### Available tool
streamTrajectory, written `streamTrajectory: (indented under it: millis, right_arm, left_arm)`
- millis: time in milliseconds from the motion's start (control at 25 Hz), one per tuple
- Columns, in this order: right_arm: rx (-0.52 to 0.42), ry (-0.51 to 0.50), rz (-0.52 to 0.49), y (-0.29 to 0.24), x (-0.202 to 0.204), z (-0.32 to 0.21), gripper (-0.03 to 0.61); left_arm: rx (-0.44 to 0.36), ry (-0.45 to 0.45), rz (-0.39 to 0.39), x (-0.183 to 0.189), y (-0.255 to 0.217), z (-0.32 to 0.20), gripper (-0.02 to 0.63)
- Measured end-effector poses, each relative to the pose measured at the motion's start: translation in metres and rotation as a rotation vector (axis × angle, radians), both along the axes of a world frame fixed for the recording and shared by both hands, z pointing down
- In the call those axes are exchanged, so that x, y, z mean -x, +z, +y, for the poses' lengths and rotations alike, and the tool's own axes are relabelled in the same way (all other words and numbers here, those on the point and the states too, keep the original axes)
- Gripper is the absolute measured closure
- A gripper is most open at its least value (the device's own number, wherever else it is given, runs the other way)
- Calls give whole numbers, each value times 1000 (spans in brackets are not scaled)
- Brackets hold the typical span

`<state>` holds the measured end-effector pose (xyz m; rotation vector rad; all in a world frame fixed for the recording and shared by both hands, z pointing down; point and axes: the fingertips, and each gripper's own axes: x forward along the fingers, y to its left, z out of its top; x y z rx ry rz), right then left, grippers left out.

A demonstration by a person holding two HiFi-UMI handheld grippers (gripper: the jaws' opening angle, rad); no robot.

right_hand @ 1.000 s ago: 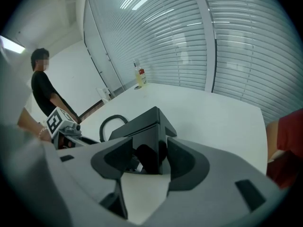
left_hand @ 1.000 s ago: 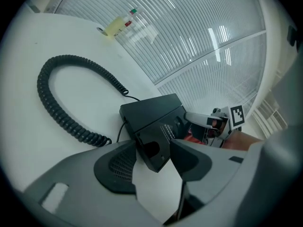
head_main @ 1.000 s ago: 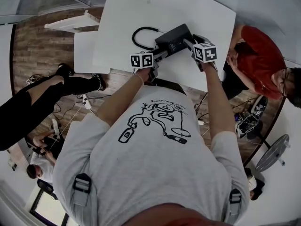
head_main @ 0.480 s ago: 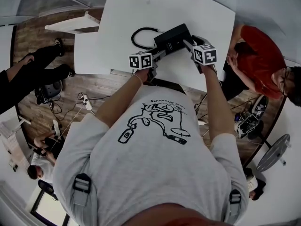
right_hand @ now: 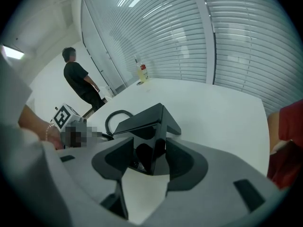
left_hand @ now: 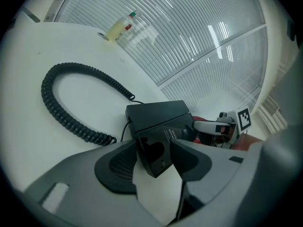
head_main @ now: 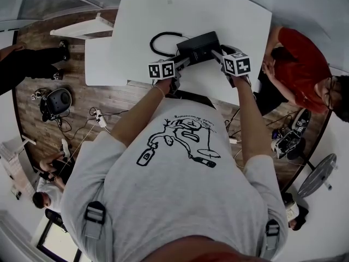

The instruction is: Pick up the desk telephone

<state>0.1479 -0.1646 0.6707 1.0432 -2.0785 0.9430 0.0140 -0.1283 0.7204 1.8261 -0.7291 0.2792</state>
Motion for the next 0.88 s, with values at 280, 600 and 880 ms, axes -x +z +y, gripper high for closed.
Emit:
streamTrajectory:
  millis: [280, 600, 880]
  right_arm:
    - [52, -20, -52, 14, 12, -9, 348]
    - [39, 22, -94, 6, 12, -3, 350]
    - [-20, 73, -154, -22, 11, 1, 350]
  left_arm:
    - [2, -4, 6, 0, 2, -1, 403]
    - [-22, -2, -20, 5, -3, -3, 426]
    - [-91, 20, -43, 12, -32, -14, 426]
